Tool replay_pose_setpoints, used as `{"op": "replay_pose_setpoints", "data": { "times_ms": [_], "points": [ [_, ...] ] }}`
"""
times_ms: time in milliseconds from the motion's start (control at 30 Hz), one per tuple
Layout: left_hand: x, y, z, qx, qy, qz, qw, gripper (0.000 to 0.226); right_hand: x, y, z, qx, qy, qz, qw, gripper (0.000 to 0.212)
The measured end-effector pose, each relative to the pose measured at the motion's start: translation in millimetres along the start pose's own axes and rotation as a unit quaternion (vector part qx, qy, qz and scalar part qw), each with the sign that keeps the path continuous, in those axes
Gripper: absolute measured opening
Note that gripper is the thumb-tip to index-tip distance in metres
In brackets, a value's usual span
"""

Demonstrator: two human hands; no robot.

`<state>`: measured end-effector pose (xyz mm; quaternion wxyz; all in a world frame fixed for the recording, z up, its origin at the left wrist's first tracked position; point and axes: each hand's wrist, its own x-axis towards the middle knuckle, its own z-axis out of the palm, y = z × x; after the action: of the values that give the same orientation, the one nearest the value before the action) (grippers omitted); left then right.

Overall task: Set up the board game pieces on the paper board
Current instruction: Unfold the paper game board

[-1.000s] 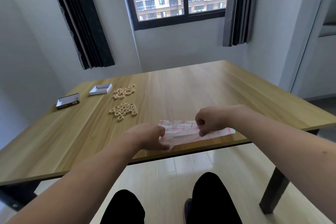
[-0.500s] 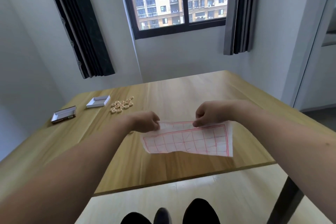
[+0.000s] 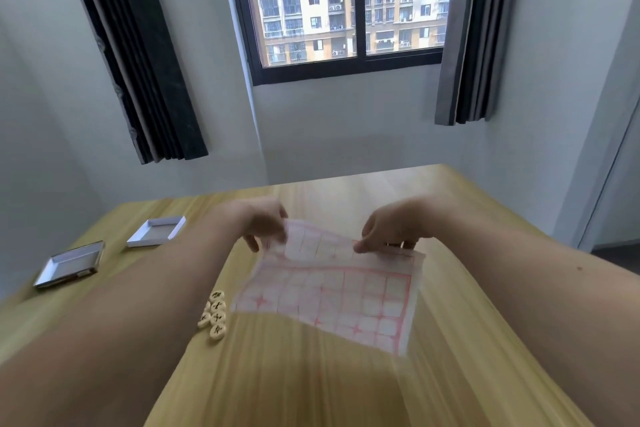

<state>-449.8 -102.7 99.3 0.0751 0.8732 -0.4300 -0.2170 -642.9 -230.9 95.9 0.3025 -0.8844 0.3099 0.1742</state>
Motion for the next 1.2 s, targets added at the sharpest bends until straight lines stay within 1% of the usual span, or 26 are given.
{"op": "replay_pose_setpoints", "data": {
  "times_ms": [67, 100, 133, 200, 267, 333, 367, 433, 500, 567, 633, 700, 733, 767, 800, 833, 900, 933, 1067, 1200],
  "points": [
    [23, -1, -3, 0.025, 0.11, 0.031, 0.993, 0.016, 19, 0, -12, -0.071, 0.091, -0.016, 0.993, 0.034],
    [31, -3, -3, 0.052, 0.146, 0.044, 0.987, 0.017, 28, 1, -15, -0.097, 0.133, -0.032, 0.986, 0.032],
    [42, -5, -5, 0.083, 0.164, 0.052, 0.982, 0.016, 37, 1, -20, -0.11, 0.163, -0.047, 0.979, 0.029],
    [52, -7, -6, 0.107, 0.158, 0.053, 0.98, 0.013, 49, 2, -25, -0.133, 0.199, -0.061, 0.969, 0.022],
    [56, -8, -9, 0.053, 0.106, 0.033, 0.992, 0.014, 53, 2, -28, -0.146, 0.199, -0.05, 0.968, 0.02],
    [56, -9, -13, -0.03, 0.022, 0.005, 0.999, 0.02, 53, -2, -32, -0.144, 0.154, -0.015, 0.977, 0.015],
    [56, -9, -16, -0.059, -0.02, -0.009, 0.998, 0.023, 52, -6, -36, -0.149, 0.124, 0.004, 0.981, 0.015],
    [53, -9, -24, -0.084, -0.104, -0.039, 0.99, 0.029, 50, -15, -46, -0.174, 0.052, 0.052, 0.982, 0.026],
    [54, -4, -35, -0.083, -0.174, -0.064, 0.979, 0.034, 49, -23, -58, -0.178, -0.028, 0.105, 0.978, 0.032],
    [60, 3, -45, -0.089, -0.229, -0.079, 0.966, 0.036, 45, -33, -70, -0.225, -0.075, 0.171, 0.956, 0.032],
    [66, 13, -51, -0.08, -0.277, -0.094, 0.953, 0.04, 36, -43, -74, -0.281, -0.086, 0.217, 0.931, 0.029],
    [77, 19, -52, -0.049, -0.308, -0.107, 0.944, 0.044, 35, -53, -76, -0.324, -0.052, 0.211, 0.921, 0.022],
    [85, 22, -51, -0.034, -0.315, -0.112, 0.942, 0.046, 40, -55, -78, -0.354, -0.029, 0.194, 0.914, 0.031],
    [91, 23, -50, -0.023, -0.317, -0.117, 0.941, 0.046, 43, -56, -78, -0.383, -0.008, 0.186, 0.905, 0.046],
    [99, 24, -49, -0.017, -0.316, -0.124, 0.941, 0.046, 46, -57, -79, -0.403, 0.004, 0.183, 0.897, 0.055],
    [107, 25, -47, -0.016, -0.313, -0.132, 0.94, 0.046, 54, -55, -82, -0.411, 0.012, 0.181, 0.893, 0.056],
    [126, 27, -44, -0.013, -0.302, -0.144, 0.942, 0.042, 71, -48, -90, -0.397, 0.026, 0.188, 0.898, 0.041],
    [136, 27, -42, -0.013, -0.286, -0.147, 0.947, 0.04, 78, -45, -94, -0.395, 0.025, 0.189, 0.899, 0.037],
    [172, 33, -36, -0.061, -0.177, -0.13, 0.974, 0.03, 112, -26, -110, -0.371, 0.037, 0.198, 0.907, 0.033],
    [202, 42, -33, -0.119, -0.032, -0.068, 0.99, 0.026, 144, -6, -121, -0.331, 0.088, 0.192, 0.92, 0.032]
  ]
}}
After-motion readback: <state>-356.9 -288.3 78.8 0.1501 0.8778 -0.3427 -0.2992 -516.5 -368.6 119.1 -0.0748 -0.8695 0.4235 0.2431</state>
